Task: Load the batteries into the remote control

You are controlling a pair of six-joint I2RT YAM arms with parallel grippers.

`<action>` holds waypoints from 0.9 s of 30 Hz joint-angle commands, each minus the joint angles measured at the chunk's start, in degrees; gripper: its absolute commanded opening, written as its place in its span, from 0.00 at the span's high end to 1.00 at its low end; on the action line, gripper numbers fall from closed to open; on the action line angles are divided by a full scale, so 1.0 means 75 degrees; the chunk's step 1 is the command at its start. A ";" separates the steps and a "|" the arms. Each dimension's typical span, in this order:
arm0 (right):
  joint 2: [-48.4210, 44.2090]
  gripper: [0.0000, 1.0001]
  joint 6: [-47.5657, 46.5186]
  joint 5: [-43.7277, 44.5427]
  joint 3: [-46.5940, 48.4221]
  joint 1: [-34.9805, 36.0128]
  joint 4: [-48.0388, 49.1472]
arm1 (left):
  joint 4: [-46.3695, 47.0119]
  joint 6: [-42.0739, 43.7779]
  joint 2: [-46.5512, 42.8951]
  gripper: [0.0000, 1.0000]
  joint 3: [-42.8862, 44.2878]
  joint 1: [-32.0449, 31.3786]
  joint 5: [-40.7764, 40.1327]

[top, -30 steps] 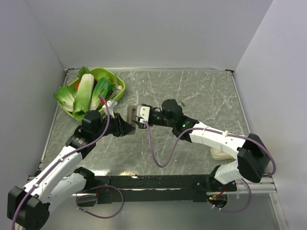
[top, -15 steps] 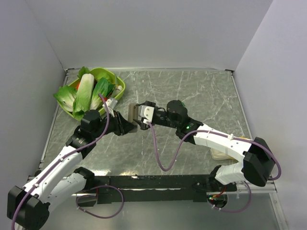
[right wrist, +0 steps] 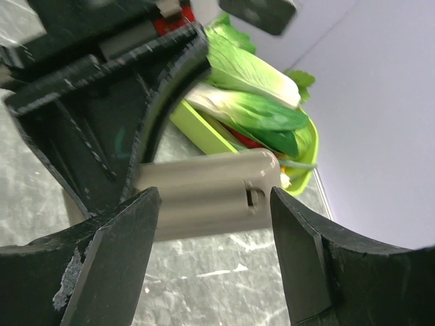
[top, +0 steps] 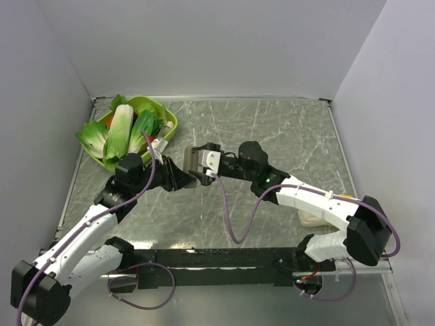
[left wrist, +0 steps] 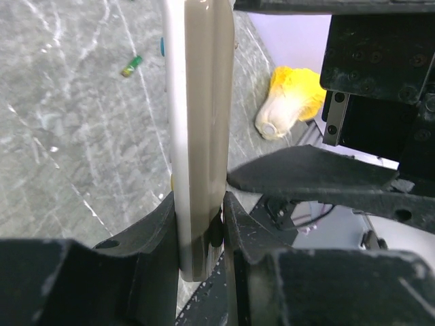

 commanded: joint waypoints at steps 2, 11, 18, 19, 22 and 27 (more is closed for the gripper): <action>0.0181 0.26 -0.0177 -0.0236 0.0144 0.0037 -0.0476 | 0.1445 -0.0206 -0.0078 0.98 0.0735 -0.0278 0.1793; 0.0205 0.29 -0.0107 0.0337 -0.0066 0.0036 -0.0137 | 0.1340 -0.0253 -0.0125 0.98 0.0829 -0.0278 0.1630; -0.0018 0.30 -0.0037 0.0888 -0.0441 0.0025 0.0203 | 0.0965 -0.0277 -0.0008 0.98 0.0923 -0.0254 0.1172; -0.0018 0.31 -0.0025 0.0935 -0.0453 0.0036 0.0192 | 0.0988 -0.0288 -0.0008 0.98 0.0923 -0.0243 0.1172; -0.0065 0.33 0.0068 0.1064 -0.0582 0.0036 0.0296 | 0.1000 -0.0324 -0.0020 0.99 0.0911 -0.0231 0.1102; -0.0159 0.36 0.0256 0.1310 -0.0804 0.0025 0.0519 | 0.1011 -0.0382 -0.0066 0.99 0.0876 -0.0196 0.1043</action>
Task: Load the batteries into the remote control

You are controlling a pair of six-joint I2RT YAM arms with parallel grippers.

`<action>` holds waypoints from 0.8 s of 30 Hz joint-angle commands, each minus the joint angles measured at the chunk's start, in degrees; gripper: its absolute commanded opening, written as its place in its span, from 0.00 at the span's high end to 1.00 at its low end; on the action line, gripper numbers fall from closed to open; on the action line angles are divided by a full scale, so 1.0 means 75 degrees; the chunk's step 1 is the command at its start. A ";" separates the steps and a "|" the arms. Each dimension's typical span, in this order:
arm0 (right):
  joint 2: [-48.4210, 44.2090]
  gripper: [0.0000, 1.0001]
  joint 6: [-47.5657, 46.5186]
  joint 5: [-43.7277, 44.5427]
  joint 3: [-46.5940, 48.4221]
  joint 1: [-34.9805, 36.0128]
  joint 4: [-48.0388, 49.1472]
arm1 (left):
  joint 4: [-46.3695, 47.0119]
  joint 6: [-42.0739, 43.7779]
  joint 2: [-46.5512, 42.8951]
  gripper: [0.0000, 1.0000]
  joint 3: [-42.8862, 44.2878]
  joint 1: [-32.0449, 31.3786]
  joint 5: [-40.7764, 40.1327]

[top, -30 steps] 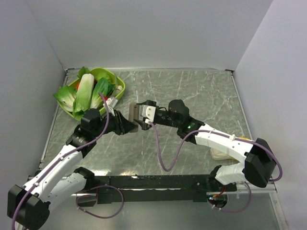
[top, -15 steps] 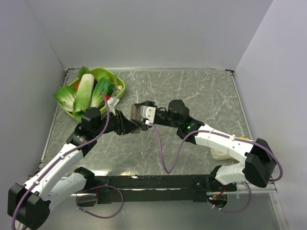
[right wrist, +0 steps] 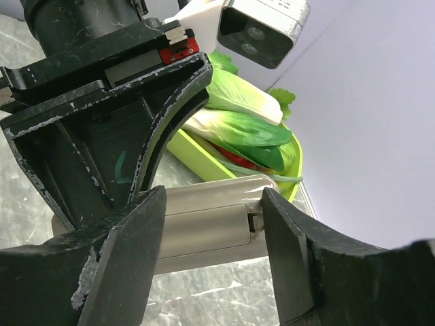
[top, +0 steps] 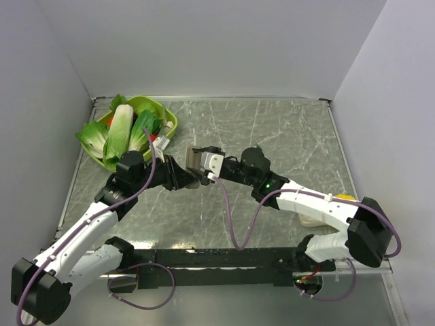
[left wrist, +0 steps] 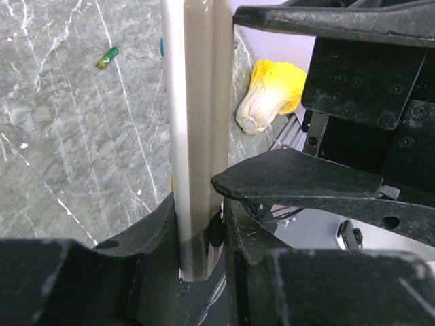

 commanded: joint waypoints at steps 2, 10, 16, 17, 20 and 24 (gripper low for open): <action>-0.0042 0.37 0.0113 0.0920 -0.0388 -0.0127 -0.0380 | 0.1102 -0.0053 -0.0268 0.98 0.0590 -0.0140 0.0668; -0.0031 0.31 0.0243 0.1459 -0.0529 -0.0138 0.0054 | 0.1231 -0.0100 -0.0279 0.98 0.0520 -0.0117 0.0749; 0.0040 0.34 0.0383 0.1389 -0.0424 -0.0138 -0.0122 | 0.1254 -0.0088 -0.0279 0.99 0.0497 -0.0105 0.0726; 0.0028 0.35 0.0418 0.1377 -0.0424 -0.0127 -0.0146 | 0.1254 -0.0088 -0.0302 0.99 0.0485 -0.0105 0.0714; 0.0075 0.36 0.0582 0.1400 -0.0435 -0.0127 -0.0216 | 0.1336 -0.0100 -0.0338 0.98 0.0438 -0.0094 0.0726; 0.0133 0.39 0.0699 0.1611 -0.0389 -0.0127 -0.0368 | 0.1454 -0.0123 -0.0431 0.98 0.0379 -0.0082 0.0726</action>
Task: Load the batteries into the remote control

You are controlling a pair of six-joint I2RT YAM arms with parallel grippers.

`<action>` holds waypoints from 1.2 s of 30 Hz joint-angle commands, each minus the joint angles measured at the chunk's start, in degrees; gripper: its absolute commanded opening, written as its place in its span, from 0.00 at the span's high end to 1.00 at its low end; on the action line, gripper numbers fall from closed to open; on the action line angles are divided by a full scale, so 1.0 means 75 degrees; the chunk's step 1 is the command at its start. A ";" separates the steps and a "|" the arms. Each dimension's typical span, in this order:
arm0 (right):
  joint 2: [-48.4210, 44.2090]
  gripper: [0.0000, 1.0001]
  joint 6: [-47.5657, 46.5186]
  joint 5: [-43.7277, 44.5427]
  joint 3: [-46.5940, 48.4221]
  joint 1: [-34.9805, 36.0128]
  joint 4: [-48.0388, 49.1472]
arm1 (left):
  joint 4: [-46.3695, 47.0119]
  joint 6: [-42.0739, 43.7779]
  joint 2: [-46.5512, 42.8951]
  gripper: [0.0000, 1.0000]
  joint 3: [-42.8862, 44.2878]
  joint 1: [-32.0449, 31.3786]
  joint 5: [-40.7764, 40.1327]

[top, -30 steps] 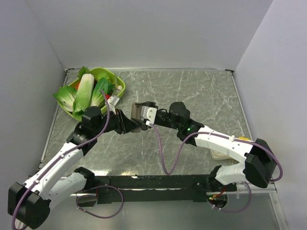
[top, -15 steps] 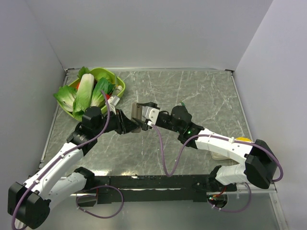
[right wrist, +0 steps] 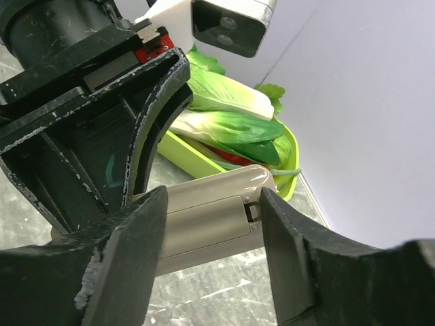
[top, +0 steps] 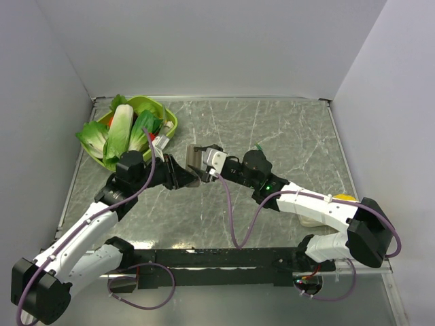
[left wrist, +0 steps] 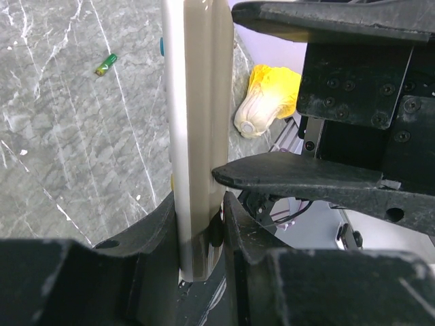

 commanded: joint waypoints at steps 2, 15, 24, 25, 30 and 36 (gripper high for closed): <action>0.0206 0.40 0.0155 0.1160 -0.0117 -0.0182 -0.0960 | 0.1299 -0.0068 -0.0443 0.98 0.0356 -0.0058 0.0738; 0.0288 0.42 0.0425 0.1453 -0.0222 -0.0182 -0.1136 | 0.1440 -0.0068 -0.0572 0.98 0.0274 -0.0035 0.0691; 0.0171 0.41 0.0389 0.1875 -0.0457 -0.0182 -0.0948 | 0.1370 -0.0033 -0.0561 0.98 0.0309 -0.0023 0.0574; 0.0136 0.41 0.0390 0.1817 -0.0481 -0.0182 -0.0937 | 0.1370 -0.0033 -0.0561 0.98 0.0309 -0.0023 0.0562; -0.0039 0.40 0.0459 0.1267 -0.0563 -0.0182 -0.0914 | 0.1276 0.0037 -0.0525 0.99 0.0274 -0.0023 0.0387; -0.0520 0.26 0.1079 0.0797 -0.0038 -0.0229 -0.1580 | 0.1755 0.0143 -0.0444 0.98 -0.0639 -0.0012 -0.0106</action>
